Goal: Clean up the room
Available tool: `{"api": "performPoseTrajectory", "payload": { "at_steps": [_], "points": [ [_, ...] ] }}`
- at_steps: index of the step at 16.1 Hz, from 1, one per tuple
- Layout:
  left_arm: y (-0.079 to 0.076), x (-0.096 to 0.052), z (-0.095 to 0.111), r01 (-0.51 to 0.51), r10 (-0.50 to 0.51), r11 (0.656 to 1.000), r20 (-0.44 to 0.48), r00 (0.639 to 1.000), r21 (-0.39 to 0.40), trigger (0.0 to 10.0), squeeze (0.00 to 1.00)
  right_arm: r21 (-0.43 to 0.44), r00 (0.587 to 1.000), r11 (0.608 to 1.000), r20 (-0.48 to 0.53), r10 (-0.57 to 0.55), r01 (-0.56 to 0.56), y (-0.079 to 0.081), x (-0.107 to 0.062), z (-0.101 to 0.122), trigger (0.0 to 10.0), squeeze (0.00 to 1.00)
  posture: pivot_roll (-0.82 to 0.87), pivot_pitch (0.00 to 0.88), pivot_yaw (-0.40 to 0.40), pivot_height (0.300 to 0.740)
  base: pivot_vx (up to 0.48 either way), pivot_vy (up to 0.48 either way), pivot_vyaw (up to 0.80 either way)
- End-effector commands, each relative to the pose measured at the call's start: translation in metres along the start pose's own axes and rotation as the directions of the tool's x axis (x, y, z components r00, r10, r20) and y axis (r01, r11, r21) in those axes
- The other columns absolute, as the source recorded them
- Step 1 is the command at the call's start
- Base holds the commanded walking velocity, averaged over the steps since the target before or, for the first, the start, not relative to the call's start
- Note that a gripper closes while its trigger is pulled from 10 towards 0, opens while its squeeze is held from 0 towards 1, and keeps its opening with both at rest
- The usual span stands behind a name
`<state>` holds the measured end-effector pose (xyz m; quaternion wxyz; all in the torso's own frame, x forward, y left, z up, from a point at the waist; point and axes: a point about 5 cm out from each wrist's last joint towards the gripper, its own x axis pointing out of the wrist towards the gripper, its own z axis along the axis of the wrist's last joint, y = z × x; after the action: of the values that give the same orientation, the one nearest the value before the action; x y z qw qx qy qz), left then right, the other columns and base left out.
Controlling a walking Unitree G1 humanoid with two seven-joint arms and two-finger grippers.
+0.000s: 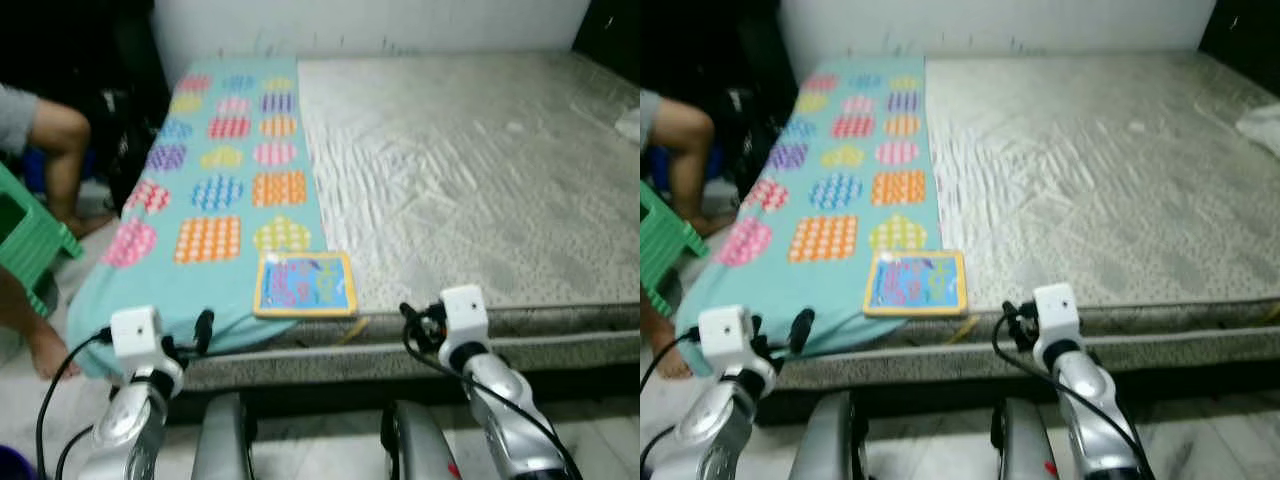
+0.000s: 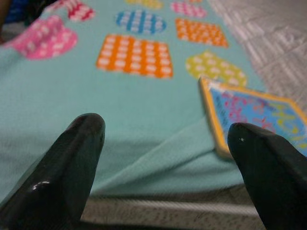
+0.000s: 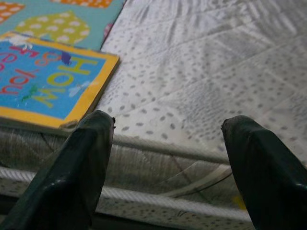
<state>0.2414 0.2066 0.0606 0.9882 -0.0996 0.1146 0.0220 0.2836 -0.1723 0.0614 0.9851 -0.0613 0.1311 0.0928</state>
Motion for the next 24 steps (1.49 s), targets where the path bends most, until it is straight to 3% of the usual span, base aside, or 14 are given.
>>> {"api": "performPoseTrajectory", "payload": {
  "at_steps": [1,18,24],
  "points": [
    [0.0023,0.0006,0.0034,-0.014,0.014,1.0,0.013,1.0,0.007,10.0,0.0,0.005,1.0,1.0,0.009,0.001,-0.001,0.0003,0.0016,0.0028,10.0,0.0,-0.07,0.035,0.036,0.531,0.0,0.0,0.0],
    [-0.0006,0.0018,0.0059,0.007,-0.007,1.0,0.032,0.999,0.006,10.0,0.0,0.005,1.0,1.0,0.007,0.005,-0.005,0.0007,0.0041,0.0028,10.0,0.0,-0.07,0.042,0.037,0.531,0.065,0.0,0.0],
    [-0.0018,0.0022,0.0055,0.017,-0.017,1.0,0.031,0.999,0.003,10.0,0.0,-0.002,1.0,1.0,0.012,0.007,-0.007,0.0008,0.004,0.0034,10.0,0.0,-0.07,0.042,0.037,0.531,0.377,0.0,0.0]
  ]
}}
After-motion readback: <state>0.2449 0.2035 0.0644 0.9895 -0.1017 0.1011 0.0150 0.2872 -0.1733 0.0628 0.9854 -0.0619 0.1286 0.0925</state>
